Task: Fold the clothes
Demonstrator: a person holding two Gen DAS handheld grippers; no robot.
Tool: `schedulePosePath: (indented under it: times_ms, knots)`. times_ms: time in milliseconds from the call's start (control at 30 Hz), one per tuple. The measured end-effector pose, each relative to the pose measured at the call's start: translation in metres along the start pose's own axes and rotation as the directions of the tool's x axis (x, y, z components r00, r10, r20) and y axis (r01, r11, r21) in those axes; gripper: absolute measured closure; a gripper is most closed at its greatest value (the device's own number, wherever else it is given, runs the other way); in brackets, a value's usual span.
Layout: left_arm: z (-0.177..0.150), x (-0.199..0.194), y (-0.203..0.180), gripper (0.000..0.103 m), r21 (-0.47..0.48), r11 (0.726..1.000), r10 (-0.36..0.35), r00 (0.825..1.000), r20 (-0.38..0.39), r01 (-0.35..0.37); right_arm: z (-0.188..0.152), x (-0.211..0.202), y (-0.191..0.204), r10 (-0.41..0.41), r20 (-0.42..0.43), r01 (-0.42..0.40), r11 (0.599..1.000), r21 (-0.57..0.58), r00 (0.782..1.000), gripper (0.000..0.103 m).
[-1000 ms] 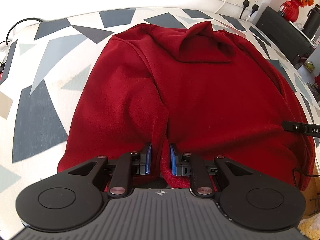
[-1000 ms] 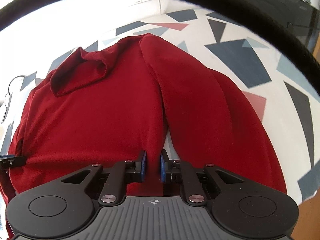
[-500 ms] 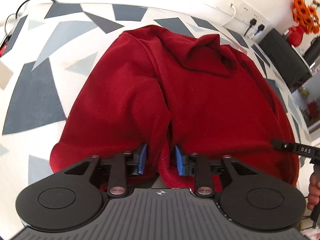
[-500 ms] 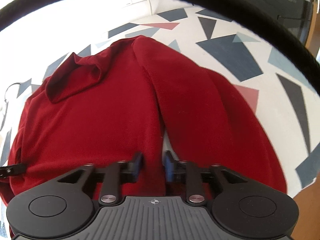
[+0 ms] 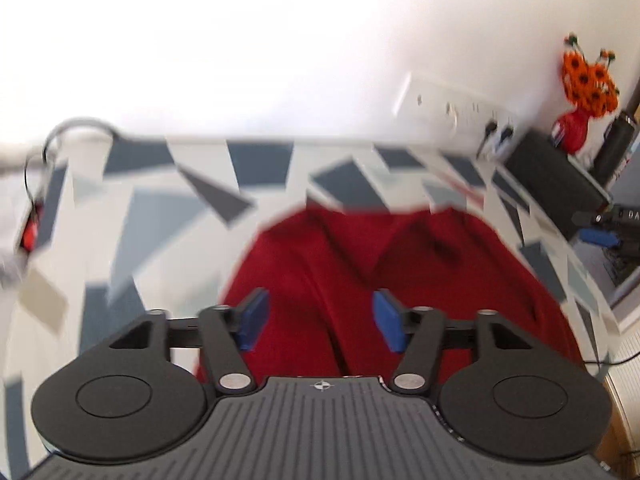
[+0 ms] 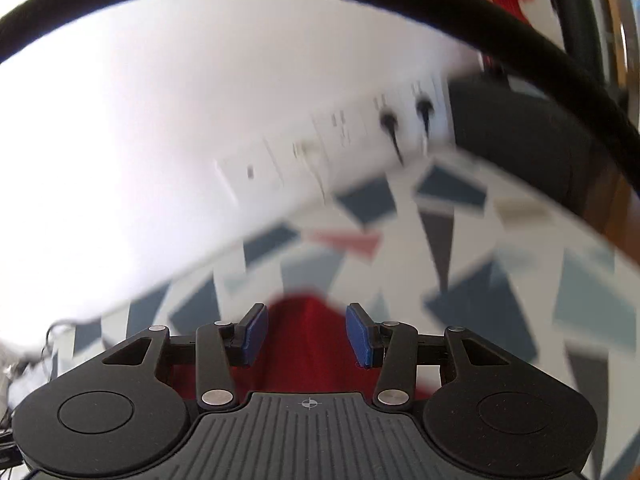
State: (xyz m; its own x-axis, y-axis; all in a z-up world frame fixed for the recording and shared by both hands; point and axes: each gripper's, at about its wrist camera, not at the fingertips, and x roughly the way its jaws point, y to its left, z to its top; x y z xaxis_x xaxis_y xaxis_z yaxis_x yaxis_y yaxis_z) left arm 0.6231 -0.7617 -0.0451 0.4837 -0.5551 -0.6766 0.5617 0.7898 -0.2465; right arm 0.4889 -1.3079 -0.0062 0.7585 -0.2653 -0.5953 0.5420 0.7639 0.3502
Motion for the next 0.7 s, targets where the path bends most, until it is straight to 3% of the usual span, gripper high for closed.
schedulePosePath:
  times_ms: [133,233,300,433,567,600,667,700]
  knots:
    - [0.015,0.02,0.009,0.032,0.057,0.997,0.056,0.998,-0.023,-0.055,0.022,0.028,0.018,-0.013,0.003,0.013,0.983,-0.182,1.0,0.061]
    - [0.009,0.046,0.024,0.032,0.056,0.993,0.106,0.988,-0.111,-0.1,0.01,0.066,0.031,-0.038,-0.048,0.022,0.953,-0.302,0.998,0.061]
    - [-0.003,0.059,0.032,0.032,0.03,0.993,0.121,0.976,-0.178,-0.117,-0.005,0.095,0.039,-0.007,-0.147,-0.043,0.943,-0.331,0.989,0.062]
    - [-0.033,0.068,0.041,0.032,0.005,0.988,0.152,0.953,-0.261,-0.156,-0.04,0.127,0.065,0.07,-0.245,-0.167,0.899,-0.405,0.967,0.058]
    - [-0.046,0.065,0.038,0.032,0.012,0.984,0.174,0.949,-0.264,-0.177,-0.062,0.148,0.093,0.063,-0.295,-0.216,0.826,-0.52,0.953,0.047]
    - [-0.047,0.065,0.036,0.032,0.017,0.983,0.18,0.947,-0.266,-0.182,-0.067,0.153,0.1,0.058,-0.306,-0.226,0.806,-0.548,0.95,0.048]
    - [-0.047,0.065,0.033,0.036,0.021,0.981,0.189,0.945,-0.267,-0.19,-0.07,0.16,0.104,0.028,-0.336,-0.226,0.793,-0.566,0.941,0.059]
    - [-0.046,0.065,0.03,0.044,0.038,0.98,0.2,0.944,-0.263,-0.197,-0.072,0.163,0.106,0.012,-0.351,-0.225,0.787,-0.574,0.936,0.076]
